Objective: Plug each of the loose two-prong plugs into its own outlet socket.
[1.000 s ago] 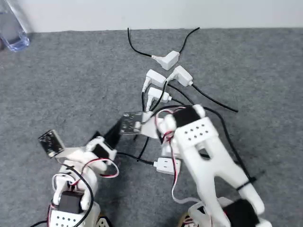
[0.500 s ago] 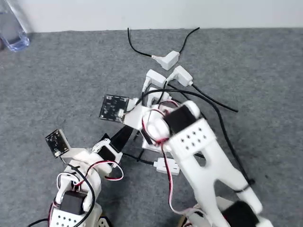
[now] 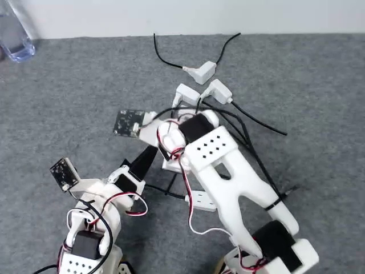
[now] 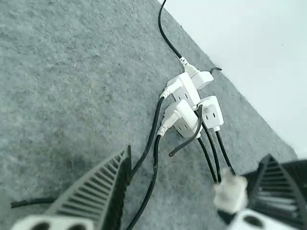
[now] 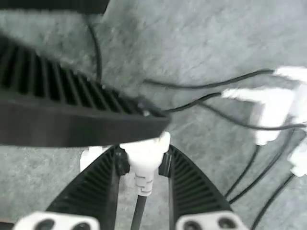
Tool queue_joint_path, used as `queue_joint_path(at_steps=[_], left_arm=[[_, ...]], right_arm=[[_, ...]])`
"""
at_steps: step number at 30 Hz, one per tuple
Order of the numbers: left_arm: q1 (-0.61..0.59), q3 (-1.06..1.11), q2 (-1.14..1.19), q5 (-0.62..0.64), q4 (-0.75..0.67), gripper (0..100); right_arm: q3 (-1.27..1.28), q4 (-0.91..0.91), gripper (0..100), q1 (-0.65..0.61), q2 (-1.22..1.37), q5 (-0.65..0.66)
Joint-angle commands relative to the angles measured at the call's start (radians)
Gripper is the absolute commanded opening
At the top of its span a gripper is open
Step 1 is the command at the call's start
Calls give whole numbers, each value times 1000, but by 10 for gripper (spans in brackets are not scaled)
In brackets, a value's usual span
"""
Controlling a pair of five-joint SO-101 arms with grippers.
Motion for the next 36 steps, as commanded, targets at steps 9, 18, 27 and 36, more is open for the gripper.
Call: queue_joint_path(at_steps=[9,18,27,36], left_arm=[[-6,-8,-9,11,-25,385],[-8,-8,-9,11,-23,385],[-8,-8,-9,11,-23,385],[-8,-8,-9,11,-23,385]], right_arm=[[-253,166,9,-42,-18,-40],[-261,189,9,-120,-119,-71],[-253,202,9,-119,-143,-74],[-258,199,9,-67,-153,-74]])
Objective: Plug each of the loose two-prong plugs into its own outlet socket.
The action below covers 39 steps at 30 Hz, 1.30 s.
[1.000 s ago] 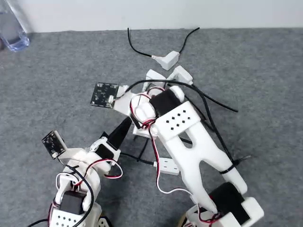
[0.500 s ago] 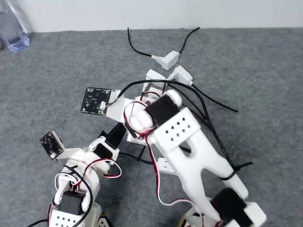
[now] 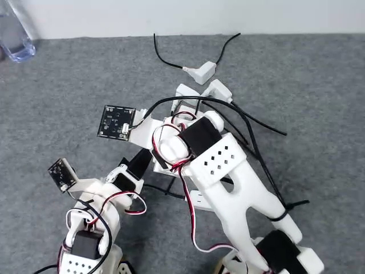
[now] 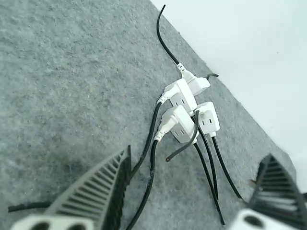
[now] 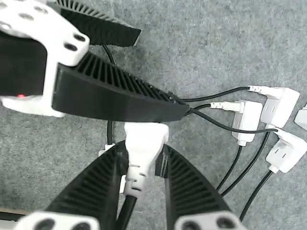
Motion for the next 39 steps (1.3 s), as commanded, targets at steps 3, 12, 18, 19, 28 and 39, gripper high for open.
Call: queue_joint_path(at_steps=[3,12,18,19,28,39], left_arm=[[0,-7,-6,2,-15,385],[0,-7,-6,2,-15,385],[0,-7,-5,2,-15,385],[0,-7,-5,2,-15,385],[25,-7,-3,2,2,385],[-98,-7,-6,5,-87,385]], right_arm=[[-64,1,9,33,-53,-9],[-87,-1,9,27,-47,-11],[-91,-1,9,27,-53,-12],[-91,-1,9,27,-53,-12],[-91,-1,9,27,-53,-12],[-91,-1,9,28,-51,-11]])
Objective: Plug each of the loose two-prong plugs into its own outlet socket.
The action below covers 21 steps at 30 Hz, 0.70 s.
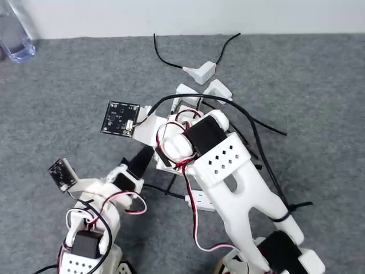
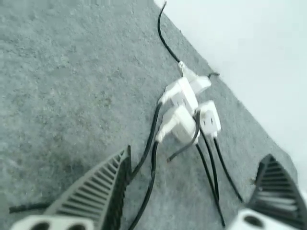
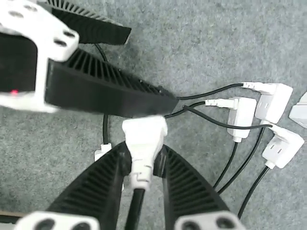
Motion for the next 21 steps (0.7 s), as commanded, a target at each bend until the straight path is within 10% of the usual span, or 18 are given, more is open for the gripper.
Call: queue_joint_path(at_steps=[1,21], left_arm=[[-60,-7,-8,5,-58,385],[-60,-7,-6,5,-57,385]], right_arm=[[-91,-1,9,8,-41,-9],[31,59,9,173,-45,68]])
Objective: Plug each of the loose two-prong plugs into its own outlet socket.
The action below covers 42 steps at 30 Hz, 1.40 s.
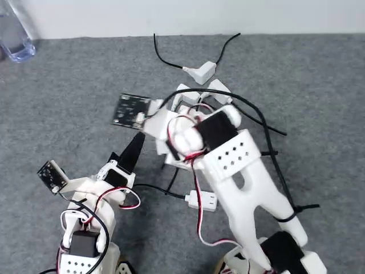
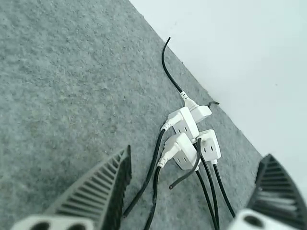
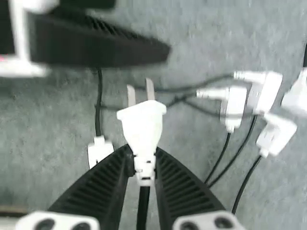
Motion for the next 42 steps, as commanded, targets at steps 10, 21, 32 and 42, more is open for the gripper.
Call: queue_joint_path(at_steps=[10,21,32,42], left_arm=[[-6,-8,-6,6,-21,385],[-5,-8,-6,5,-5,385],[14,-8,-5,3,-2,385],[20,-8,-5,2,23,385]], right_arm=[[226,12,9,341,-41,187],[270,77,9,581,-30,400],[488,-71,9,380,19,428],[503,-414,42,317,213,313]])
